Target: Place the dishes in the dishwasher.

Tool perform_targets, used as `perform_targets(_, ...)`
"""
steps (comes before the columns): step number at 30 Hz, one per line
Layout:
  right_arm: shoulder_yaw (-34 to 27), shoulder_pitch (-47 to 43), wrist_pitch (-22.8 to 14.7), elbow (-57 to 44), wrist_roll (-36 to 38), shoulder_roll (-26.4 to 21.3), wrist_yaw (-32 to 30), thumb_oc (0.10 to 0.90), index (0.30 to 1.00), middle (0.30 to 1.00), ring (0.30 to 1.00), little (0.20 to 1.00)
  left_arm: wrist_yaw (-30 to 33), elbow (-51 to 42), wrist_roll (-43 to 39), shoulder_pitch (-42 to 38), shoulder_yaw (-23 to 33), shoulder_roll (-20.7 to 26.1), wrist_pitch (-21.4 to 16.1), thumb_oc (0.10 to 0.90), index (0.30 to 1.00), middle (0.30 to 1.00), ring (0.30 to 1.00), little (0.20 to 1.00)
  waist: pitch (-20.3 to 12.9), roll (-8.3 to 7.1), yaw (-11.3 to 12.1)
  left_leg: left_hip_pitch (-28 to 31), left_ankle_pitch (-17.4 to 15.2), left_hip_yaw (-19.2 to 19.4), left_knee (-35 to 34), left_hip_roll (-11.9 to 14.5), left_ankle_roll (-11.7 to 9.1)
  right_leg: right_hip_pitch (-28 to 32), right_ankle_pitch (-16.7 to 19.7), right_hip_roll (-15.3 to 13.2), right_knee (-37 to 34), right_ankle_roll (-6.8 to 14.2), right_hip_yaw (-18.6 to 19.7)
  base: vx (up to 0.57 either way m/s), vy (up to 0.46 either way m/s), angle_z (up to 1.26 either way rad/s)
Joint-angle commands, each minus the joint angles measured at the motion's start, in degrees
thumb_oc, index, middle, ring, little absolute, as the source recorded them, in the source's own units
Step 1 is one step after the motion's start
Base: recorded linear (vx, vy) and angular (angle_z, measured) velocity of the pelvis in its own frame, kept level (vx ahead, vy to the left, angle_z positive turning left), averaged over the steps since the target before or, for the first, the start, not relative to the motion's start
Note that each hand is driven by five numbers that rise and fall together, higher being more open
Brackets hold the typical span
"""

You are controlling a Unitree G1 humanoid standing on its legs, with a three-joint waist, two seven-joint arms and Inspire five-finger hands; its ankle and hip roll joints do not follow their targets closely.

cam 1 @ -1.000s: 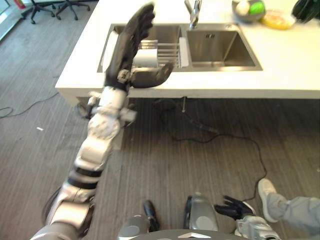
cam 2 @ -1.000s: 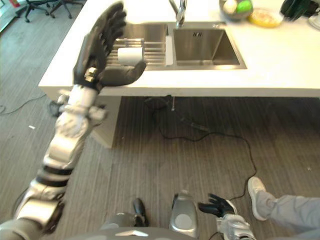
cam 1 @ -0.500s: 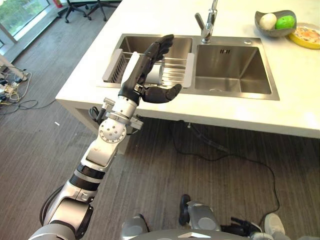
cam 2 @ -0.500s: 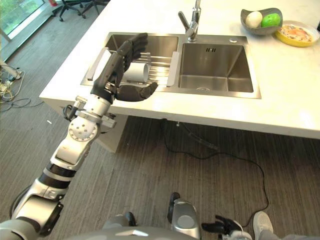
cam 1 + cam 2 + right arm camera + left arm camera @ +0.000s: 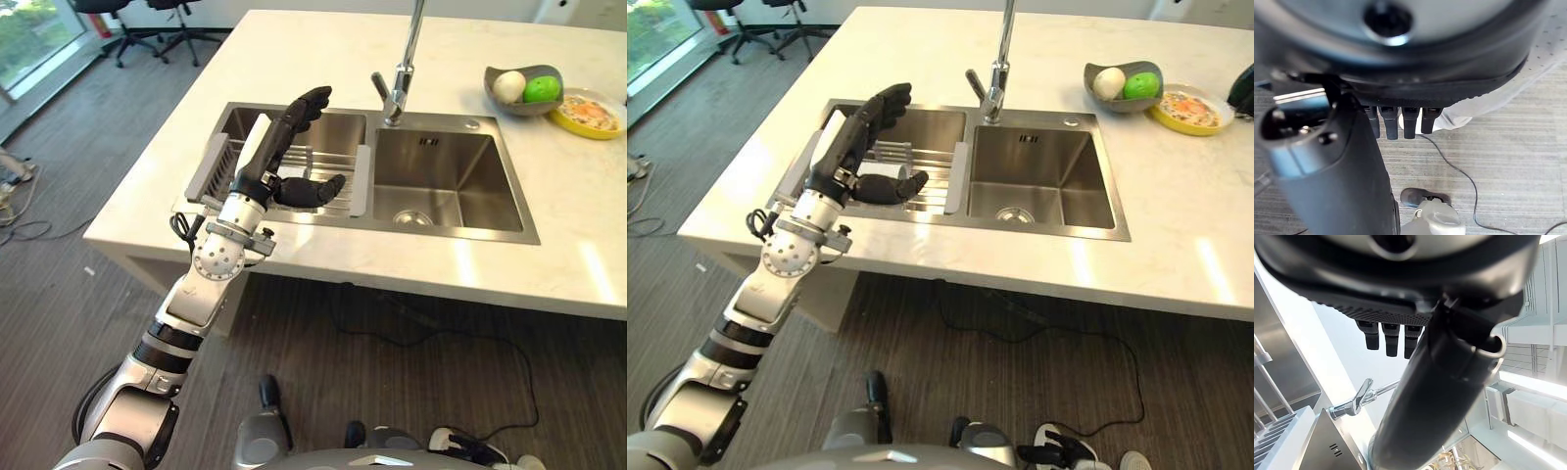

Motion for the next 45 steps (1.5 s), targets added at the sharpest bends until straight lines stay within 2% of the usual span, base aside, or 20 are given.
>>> perform_targets(1, 0.7, 1.3, -0.3, 0.8, 1.0, -0.4, 0.1, 0.800, 0.900, 0.900, 0.900, 0.900, 1.1, -5.7, -0.1, -4.3, 3.7, 2.1, -4.4, 0.800, 0.900, 0.900, 0.900, 0.900, -1.7, 0.23, -0.5, 1.6, -3.0, 2.9, -0.6, -1.5, -0.2, 0.5, -1.7, -2.7, -2.1, 8.8, 0.3, 0.10, 0.102, -0.35)
perform_targets(3, 0.5, 1.3, -0.1, 0.8, 1.1, -0.2, 0.1, 0.800, 0.900, 0.900, 0.900, 0.900, 1.2, -5.4, -0.1, -4.5, 3.6, 2.3, -4.3, 0.800, 0.900, 0.900, 0.900, 0.900, -2.0, 0.13, -0.5, 2.5, -3.3, 3.7, -1.5, -1.9, 0.3, 0.5, -1.8, -3.1, -1.7, 9.0, 0.8, 0.14, 0.169, -0.34)
perform_targets(4, 0.3, 1.6, 0.2, 1.0, 0.4, 0.1, 0.4, 0.800, 0.900, 0.900, 0.900, 0.900, 1.0, -4.9, -0.1, -4.5, 3.6, 3.1, -4.1, 0.800, 0.900, 0.900, 0.900, 0.900, -2.7, -0.05, -1.0, 4.2, -4.5, 5.3, -3.2, -3.0, 1.4, 0.3, -1.8, -3.7, -0.8, 9.8, 1.6, 0.18, 0.218, -0.43)
perform_targets(6, 0.3, 1.6, 0.2, 1.0, 0.3, 0.1, 0.4, 0.800, 0.900, 0.900, 0.900, 0.900, 1.0, -4.9, -0.1, -4.4, 3.6, 3.1, -4.1, 0.800, 0.900, 0.900, 0.900, 0.900, -2.7, -0.09, -0.8, 4.4, -4.5, 5.5, -3.3, -3.1, 1.5, 0.2, -1.9, -3.8, -0.6, 9.8, 1.8, 0.09, 0.128, -0.25)
perform_targets(8, 0.0, 0.5, 0.7, 1.3, -0.5, 0.5, 0.6, 0.800, 0.900, 0.900, 0.900, 0.900, 0.8, -4.8, 1.1, -4.2, 4.1, 4.6, -3.3, 0.800, 0.900, 0.900, 0.900, 0.900, -2.5, 0.34, -0.8, 6.4, -6.8, 8.1, -4.8, -4.0, 3.2, -2.8, -1.2, -5.2, 5.8, 11.9, 1.3, 0.09, 0.219, -0.15)
perform_targets(9, 0.0, 0.4, 0.8, 1.3, -0.5, 0.6, 0.6, 0.800, 0.900, 0.900, 0.900, 0.900, 0.8, -4.8, 1.1, -4.2, 4.2, 4.6, -3.3, 0.800, 0.900, 0.900, 0.900, 0.900, -2.5, 0.32, -0.6, 6.4, -6.8, 8.3, -4.9, -4.1, 3.3, -3.2, -1.4, -5.3, 6.3, 12.0, 1.5, 0.04, 0.169, -0.41)
perform_targets(12, 0.2, -1.1, 0.9, 0.6, -0.2, 0.4, 1.1, 0.800, 0.900, 0.900, 0.900, 0.900, -0.4, -4.4, 2.0, -5.3, 3.1, 6.9, -3.1, 0.800, 0.900, 0.900, 0.900, 0.900, -1.3, 1.50, -1.0, 7.6, -7.6, 9.7, -5.2, -4.2, 4.6, -9.9, 0.3, -6.1, 16.9, 14.6, 3.6, 0.01, 0.113, -0.58)
perform_targets(14, 0.2, -1.2, 0.8, 0.4, 0.1, 0.3, 1.3, 0.800, 0.900, 0.900, 0.900, 0.900, -1.2, -4.0, 3.4, -6.0, 2.4, 7.7, -3.2, 0.800, 0.900, 0.900, 0.900, 0.900, -1.3, 1.95, -0.9, 8.3, -8.2, 9.5, -5.8, -4.6, 4.5, -10.5, -0.3, -7.4, 13.6, 14.4, 4.7, 0.04, -0.009, -0.35)
perform_targets(16, 0.2, -0.4, -0.9, -1.8, -0.4, 0.3, 1.3, 0.800, 0.900, 0.900, 0.900, 0.900, -2.0, -4.7, 6.8, -4.3, 1.9, 9.1, -2.8, 0.800, 0.900, 0.900, 0.900, 0.900, -1.2, 2.40, -1.0, 8.2, -8.4, 8.4, -5.7, -4.9, 4.1, -11.0, 1.1, -9.2, 8.1, 13.8, 5.3, 0.04, -0.091, -0.10)
perform_targets(18, -1.0, -0.5, 0.1, -1.5, 0.7, 0.6, 0.9, 0.800, 0.900, 0.900, 0.900, 0.900, -2.6, -4.8, 10.1, -5.1, 1.6, 9.3, -2.1, 0.800, 0.900, 0.900, 0.900, 0.900, -2.0, 1.73, -1.1, 7.8, -8.5, 7.6, -5.1, -5.6, 3.9, -9.8, 3.5, -10.4, 4.6, 14.6, 4.0, 0.04, -0.084, 0.23)
perform_targets(21, -0.9, 0.0, 0.3, -0.5, 0.5, 0.8, 1.4, 0.800, 0.900, 0.900, 0.900, 0.900, -3.2, -2.7, 16.1, -7.1, 0.4, 10.0, -1.1, 0.800, 0.900, 0.900, 0.900, 0.900, -3.5, 1.47, -0.5, 7.5, -6.8, 7.6, -6.4, -5.5, 2.9, -6.5, 4.8, -10.1, -1.8, 14.7, 1.8, 0.05, -0.113, 0.28)
perform_targets(27, -1.0, 0.8, 0.4, 0.7, 0.4, 0.3, 0.3, 0.800, 0.900, 0.900, 0.900, 0.900, 0.0, 0.3, 22.9, -7.9, 1.0, 9.2, 0.0, 0.800, 0.900, 0.900, 0.900, 0.900, -3.9, 1.52, -0.4, 8.5, -6.1, 6.0, -7.6, -4.4, 1.5, -1.8, 5.3, -8.3, -7.7, 13.9, -0.9, 0.05, -0.127, 0.20)
perform_targets(34, -0.3, 0.8, 0.7, 1.4, 0.8, 0.7, -0.2, 0.800, 0.900, 0.900, 0.900, 0.900, 0.7, 2.1, 27.8, -8.8, -0.1, 8.9, 0.8, 0.800, 0.900, 0.900, 0.900, 0.900, -4.2, 1.42, -0.2, 9.5, -6.0, 5.0, -7.7, -3.7, 1.0, 0.2, 4.3, -7.4, -8.2, 13.4, -2.1, 0.04, -0.072, 0.17)
perform_targets(36, 0.6, 0.6, 0.9, 1.3, 0.7, 0.5, -0.2, 0.800, 0.900, 0.900, 0.900, 0.900, 0.0, 4.6, 30.6, -10.4, -2.4, 9.0, 1.7, 0.800, 0.900, 0.900, 0.900, 0.900, -4.5, 1.60, -0.2, 9.8, -5.9, 4.7, -7.8, -3.5, 0.8, 0.5, 3.8, -6.9, -8.2, 13.1, -2.4, 0.02, -0.071, 0.09)
perform_targets(40, 0.7, 0.5, 0.9, 1.2, 0.7, 0.4, -0.2, 0.800, 0.900, 0.900, 0.900, 0.900, 0.1, 5.6, 31.6, -11.0, -3.1, 8.8, 1.9, 0.800, 0.900, 0.900, 0.900, 0.900, -4.6, 1.64, -0.2, 9.9, -5.9, 4.6, -7.8, -3.4, 0.8, 0.6, 3.6, -6.7, -8.2, 13.0, -2.5, 0.01, -0.022, 0.04)
perform_targets(45, 2.4, -0.3, 1.1, 0.9, 0.8, -0.1, -0.6, 0.800, 0.900, 0.900, 0.900, 0.900, 1.7, 13.9, 37.2, -18.5, -9.2, 7.9, 4.0, 0.800, 0.900, 0.900, 0.900, 0.900, -5.1, 1.82, -0.7, 10.4, -6.0, 4.5, -7.9, -3.1, 0.8, 0.8, 3.1, -6.1, -8.2, 12.7, -2.4, 0.00, -0.043, 0.00)
